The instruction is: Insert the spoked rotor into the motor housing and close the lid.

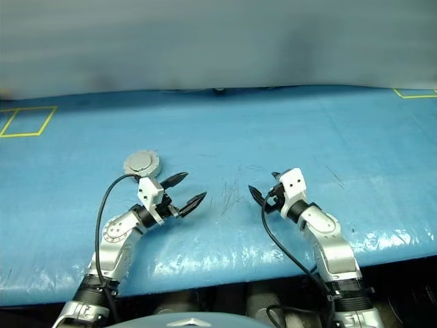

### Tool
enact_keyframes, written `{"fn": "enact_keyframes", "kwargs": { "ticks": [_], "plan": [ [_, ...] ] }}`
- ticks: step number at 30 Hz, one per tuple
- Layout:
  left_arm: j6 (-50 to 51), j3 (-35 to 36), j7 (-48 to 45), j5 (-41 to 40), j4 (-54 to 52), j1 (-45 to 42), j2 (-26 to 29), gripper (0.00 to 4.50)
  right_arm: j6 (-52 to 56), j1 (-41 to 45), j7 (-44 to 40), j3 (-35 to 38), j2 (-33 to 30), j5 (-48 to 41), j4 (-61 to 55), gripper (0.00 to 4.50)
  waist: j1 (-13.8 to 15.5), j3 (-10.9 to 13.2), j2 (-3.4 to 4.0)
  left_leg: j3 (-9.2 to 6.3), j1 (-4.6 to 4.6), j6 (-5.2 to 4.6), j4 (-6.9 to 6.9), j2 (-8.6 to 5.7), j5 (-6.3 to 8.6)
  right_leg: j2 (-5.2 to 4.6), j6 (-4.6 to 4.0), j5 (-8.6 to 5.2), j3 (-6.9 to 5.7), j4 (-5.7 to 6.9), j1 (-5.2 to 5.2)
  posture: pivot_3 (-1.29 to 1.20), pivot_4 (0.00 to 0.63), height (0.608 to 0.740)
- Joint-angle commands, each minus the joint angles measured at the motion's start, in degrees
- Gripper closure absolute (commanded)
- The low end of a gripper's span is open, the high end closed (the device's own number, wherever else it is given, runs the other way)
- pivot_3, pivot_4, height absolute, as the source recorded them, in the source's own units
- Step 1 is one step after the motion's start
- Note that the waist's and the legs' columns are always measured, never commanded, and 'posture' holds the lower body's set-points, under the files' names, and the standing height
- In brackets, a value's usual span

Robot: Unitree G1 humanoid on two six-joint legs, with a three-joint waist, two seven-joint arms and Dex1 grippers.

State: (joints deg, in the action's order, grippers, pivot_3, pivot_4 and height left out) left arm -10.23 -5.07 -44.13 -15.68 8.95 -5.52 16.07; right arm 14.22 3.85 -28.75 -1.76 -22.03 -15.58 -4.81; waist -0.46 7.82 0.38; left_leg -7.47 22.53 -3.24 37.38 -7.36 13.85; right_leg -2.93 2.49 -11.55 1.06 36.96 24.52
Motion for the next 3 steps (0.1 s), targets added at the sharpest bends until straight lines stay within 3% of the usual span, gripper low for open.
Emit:
{"fn": "enact_keyframes", "kwargs": {
  "ticks": [1, 3],
  "plan": [
    [-1.21, -0.05, -0.55, 1.14, -0.17, -0.33, 0.72, 0.01, -1.11, 0.76, 0.11, 1.38, 0.19, 0.23, -1.24, 0.0, 0.02, 0.0, 0.0, 0.01, 0.0, 0.0, 0.0, 0.0, 0.0, 0.0, 0.0, 0.0, 0.0, 0.0, 0.0, 0.0, 0.15, 0.74],
    [-1.4, -0.13, -0.69, 1.65, 0.24, -0.45, 0.95, 0.01, -0.94, 0.79, -0.07, 1.73, 0.43, -0.25, -1.19, 0.0, 0.03, 0.0, 0.0, 0.0, 0.0, 0.0, 0.0, 0.0, 0.0, 0.0, 0.0, 0.0, 0.0, 0.0, 0.0, 0.0, 0.15, 0.74]
  ]
}}
